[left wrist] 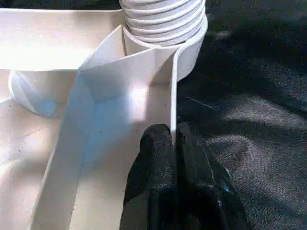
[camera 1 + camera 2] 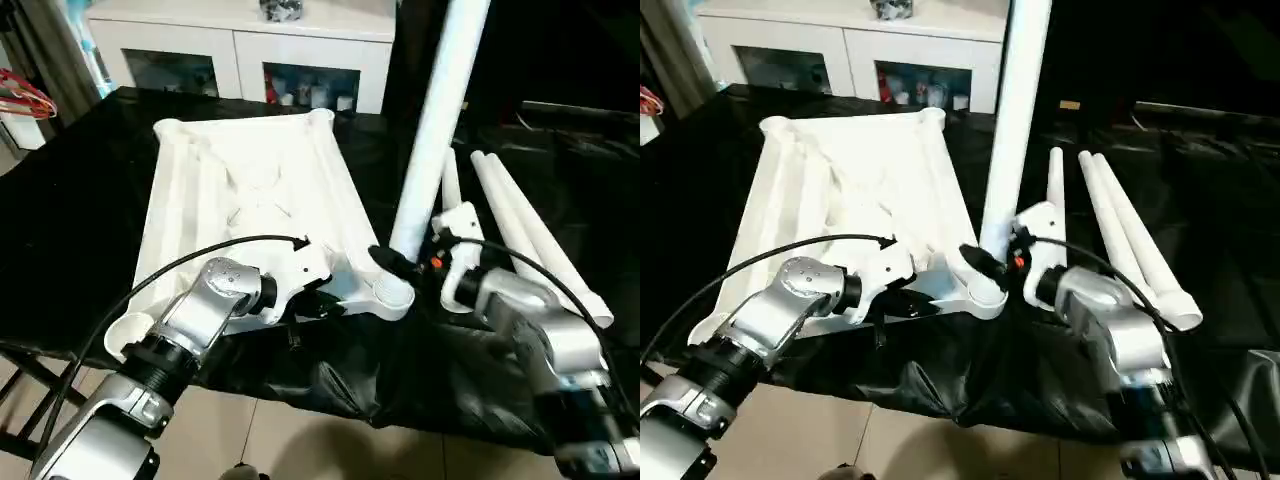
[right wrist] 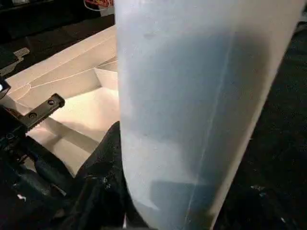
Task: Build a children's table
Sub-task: Insert table leg to table base
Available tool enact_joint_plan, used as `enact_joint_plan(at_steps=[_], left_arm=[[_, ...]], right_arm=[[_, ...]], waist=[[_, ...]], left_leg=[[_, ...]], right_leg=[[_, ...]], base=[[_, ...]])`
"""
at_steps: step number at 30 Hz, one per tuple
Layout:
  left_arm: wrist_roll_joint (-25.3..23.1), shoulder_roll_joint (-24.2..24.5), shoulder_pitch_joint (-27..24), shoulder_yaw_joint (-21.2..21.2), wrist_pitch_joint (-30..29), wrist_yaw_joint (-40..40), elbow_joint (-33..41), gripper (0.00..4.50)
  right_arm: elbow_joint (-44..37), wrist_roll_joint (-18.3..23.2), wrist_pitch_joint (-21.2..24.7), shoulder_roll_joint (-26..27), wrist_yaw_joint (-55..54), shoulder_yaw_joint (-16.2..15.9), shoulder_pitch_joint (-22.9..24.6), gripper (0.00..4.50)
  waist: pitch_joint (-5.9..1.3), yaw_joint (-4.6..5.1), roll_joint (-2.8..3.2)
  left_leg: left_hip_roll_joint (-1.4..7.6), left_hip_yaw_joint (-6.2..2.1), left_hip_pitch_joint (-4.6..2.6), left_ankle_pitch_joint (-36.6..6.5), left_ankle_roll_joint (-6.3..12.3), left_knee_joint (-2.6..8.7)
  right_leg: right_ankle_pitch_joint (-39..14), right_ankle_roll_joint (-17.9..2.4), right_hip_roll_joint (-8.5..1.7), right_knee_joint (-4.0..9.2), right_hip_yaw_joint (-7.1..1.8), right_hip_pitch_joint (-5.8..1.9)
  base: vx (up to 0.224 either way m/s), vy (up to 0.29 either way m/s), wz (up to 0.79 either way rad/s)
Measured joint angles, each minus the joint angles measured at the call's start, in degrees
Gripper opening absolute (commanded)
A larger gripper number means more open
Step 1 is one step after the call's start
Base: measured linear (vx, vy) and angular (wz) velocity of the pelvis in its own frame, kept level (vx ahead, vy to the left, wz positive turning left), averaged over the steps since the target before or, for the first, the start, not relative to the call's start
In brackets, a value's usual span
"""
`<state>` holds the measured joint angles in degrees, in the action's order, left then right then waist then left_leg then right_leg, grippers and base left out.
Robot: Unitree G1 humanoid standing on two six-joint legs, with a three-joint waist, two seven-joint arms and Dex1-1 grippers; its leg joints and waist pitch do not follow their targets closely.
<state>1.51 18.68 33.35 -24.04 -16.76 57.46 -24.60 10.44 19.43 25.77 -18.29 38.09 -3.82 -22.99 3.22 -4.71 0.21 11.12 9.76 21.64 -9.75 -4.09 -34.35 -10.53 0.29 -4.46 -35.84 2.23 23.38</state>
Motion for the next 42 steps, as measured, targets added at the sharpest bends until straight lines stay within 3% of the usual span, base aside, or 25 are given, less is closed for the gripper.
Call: enact_joint_plan(at_steps=[12,18,25,32,42], left_arm=[[0.0,-0.1,-0.2,0.6,-0.8,-0.1,0.2,0.0],[-0.1,-0.6,-0.3,0.6,-0.9,-0.1,0.1,0.0],[-0.3,-1.3,-0.1,0.6,-0.6,-0.1,-0.7,0.0],[-0.5,-1.6,0.3,0.6,0.2,0.0,-2.0,0.0],[-1.1,-0.9,0.5,0.6,2.1,1.4,-3.2,0.0]], right_arm=[[3.3,1.8,-1.0,1.5,1.2,2.4,-0.4,1.88],[3.2,5.3,-2.8,3.8,1.1,6.3,3.2,1.88],[0.4,5.4,-6.3,3.9,0.8,7.2,7.8,1.88],[-4.6,0.0,-7.5,1.6,-0.4,3.2,9.2,1.88],[-2.3,-3.8,-5.9,-1.7,4.3,-1.5,4.2,1.88]], waist=[[0.0,0.24,-0.02],[-0.08,-0.12,0.09],[-0.26,-0.37,0.31],[-0.37,-0.34,0.5],[-0.48,-0.14,0.41]], left_leg=[[0.0,0.0,-0.01,0.0,0.0,0.03],[-0.01,0.01,-0.01,0.0,0.01,0.11],[-0.02,0.02,-0.04,0.0,0.03,0.16],[-0.03,-0.01,-0.19,0.0,0.02,0.19],[-0.03,0.0,-0.41,0.0,0.02,0.31]], right_leg=[[0.0,0.0,0.0,0.01,0.0,0.0],[0.0,0.0,0.0,0.12,0.0,-0.01],[0.0,0.0,0.0,0.22,0.01,-0.06],[-0.2,0.3,-0.01,0.31,0.01,-0.23],[-0.2,0.3,0.01,0.41,0.02,-0.41]], base=[[0.0,0.0,0.0],[0.0,0.0,0.0],[0.0,0.0,0.0],[0.0,0.0,0.0],[0.0,0.0,0.0]])
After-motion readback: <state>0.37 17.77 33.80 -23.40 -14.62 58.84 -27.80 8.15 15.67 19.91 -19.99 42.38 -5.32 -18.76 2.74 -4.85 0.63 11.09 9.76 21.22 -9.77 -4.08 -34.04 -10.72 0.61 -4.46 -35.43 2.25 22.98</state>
